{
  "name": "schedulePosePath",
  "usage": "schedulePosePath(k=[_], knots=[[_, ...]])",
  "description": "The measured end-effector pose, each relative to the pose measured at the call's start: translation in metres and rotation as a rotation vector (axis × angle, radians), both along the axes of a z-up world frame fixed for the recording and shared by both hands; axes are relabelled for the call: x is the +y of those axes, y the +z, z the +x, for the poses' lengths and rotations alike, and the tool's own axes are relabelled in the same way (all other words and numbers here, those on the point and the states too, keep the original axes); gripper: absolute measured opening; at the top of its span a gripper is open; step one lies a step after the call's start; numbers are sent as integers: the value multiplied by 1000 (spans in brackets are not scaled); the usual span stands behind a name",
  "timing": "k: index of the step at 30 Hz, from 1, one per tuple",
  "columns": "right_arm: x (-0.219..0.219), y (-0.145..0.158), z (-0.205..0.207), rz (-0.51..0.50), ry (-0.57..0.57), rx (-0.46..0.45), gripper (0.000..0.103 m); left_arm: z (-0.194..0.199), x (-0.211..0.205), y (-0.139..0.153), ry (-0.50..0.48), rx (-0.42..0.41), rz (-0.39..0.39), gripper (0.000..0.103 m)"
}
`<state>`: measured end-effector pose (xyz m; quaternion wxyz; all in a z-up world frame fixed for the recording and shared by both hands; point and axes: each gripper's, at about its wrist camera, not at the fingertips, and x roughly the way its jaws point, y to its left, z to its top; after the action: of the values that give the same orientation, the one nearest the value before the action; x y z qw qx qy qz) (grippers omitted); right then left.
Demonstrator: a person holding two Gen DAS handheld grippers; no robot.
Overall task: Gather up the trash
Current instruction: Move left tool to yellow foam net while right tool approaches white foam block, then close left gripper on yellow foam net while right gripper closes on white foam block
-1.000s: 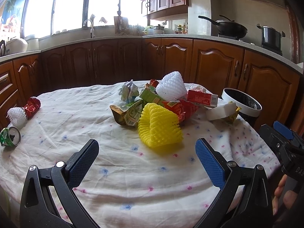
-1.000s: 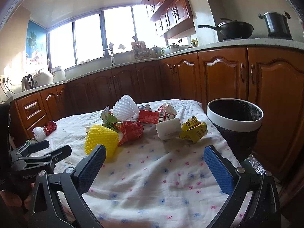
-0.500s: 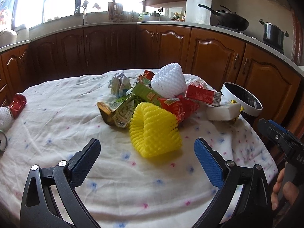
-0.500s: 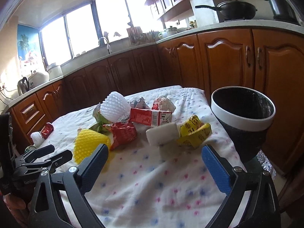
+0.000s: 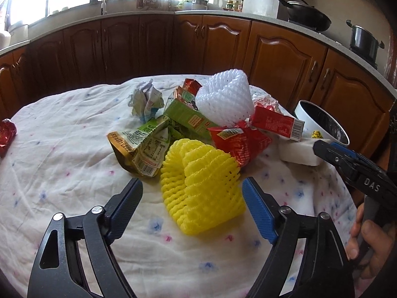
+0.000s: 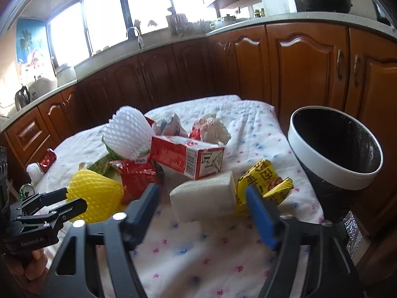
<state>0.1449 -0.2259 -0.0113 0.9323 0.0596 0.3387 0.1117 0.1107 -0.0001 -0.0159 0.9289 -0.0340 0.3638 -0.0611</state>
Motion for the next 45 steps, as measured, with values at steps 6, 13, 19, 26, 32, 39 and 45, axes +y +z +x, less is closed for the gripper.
schedulePosePath(k=[6,13,19,26,32,39,45], knots=[[1,-3,-6,15,12,6,50,6,-5,-11,-52,48,-31,36],[2,17,-35,83,49,-49,50,-11,-6,0,-93,23,-61,14],[-8,31,-59,129,39,-79,50,-28,-16,28,-145,-41,-93,13],[-41,47,-71,141,-37,-123,50,-25,-44,43,-225,-65,-103,13],[-80,54,-74,152,-123,-143,50,-14,-81,52,-300,-72,-103,13],[-131,51,-66,163,-225,-145,50,8,-132,65,-402,-68,-103,13],[-169,48,-46,167,-276,-132,50,26,-177,69,-470,-68,-74,13]])
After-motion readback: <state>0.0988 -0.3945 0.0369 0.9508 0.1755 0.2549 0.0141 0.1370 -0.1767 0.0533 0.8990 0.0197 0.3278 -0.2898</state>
